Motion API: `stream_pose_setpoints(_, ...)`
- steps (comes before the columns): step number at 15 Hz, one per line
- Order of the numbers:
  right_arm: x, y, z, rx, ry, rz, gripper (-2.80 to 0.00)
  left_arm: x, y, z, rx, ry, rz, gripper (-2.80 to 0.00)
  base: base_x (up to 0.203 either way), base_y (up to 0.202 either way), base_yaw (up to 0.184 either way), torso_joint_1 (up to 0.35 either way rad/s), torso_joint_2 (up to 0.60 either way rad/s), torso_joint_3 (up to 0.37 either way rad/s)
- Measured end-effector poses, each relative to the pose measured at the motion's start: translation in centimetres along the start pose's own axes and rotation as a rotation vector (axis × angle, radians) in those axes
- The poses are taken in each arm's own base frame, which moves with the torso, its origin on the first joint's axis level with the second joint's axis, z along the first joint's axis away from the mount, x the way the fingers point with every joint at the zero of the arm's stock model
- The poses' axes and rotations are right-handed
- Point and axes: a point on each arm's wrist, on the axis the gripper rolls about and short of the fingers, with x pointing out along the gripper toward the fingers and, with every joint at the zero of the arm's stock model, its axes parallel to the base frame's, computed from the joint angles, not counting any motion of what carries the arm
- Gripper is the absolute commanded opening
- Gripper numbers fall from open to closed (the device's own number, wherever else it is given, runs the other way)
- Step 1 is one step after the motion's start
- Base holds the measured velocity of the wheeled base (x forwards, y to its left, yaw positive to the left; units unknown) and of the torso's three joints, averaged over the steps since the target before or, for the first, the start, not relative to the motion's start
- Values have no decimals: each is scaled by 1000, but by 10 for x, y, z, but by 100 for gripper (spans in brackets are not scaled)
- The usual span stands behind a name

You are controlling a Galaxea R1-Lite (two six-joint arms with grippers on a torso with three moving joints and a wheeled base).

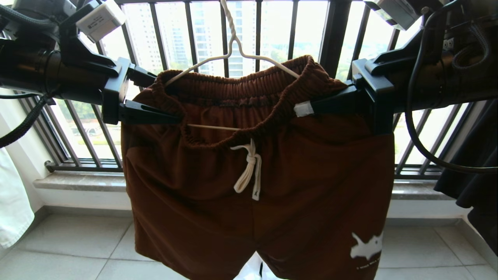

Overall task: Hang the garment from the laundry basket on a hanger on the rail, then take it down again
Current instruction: Hang the clothes rack on the clothesline

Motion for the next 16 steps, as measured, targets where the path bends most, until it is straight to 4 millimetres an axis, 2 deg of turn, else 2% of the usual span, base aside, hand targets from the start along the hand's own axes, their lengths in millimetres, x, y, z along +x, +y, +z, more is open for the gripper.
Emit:
stream_pose_setpoints(3, 0, 0, 0, -1, 0, 2, -280, 5, 1, -2, -5, 3, -13, 0, 0, 0, 0, 0, 0, 0)
stream_pose_setpoints(4, 0, 1, 0, -1, -1, 4, -280, 7, 0, -2, -7, 3, -17, -280, 0, 0, 0, 0, 0, 0)
stream_pose_setpoints(16, 1, 1, -2, 6, 7, 5, -280, 3, -5, 3, 2, -5, -15, -280, 0, 0, 0, 0, 0, 0)
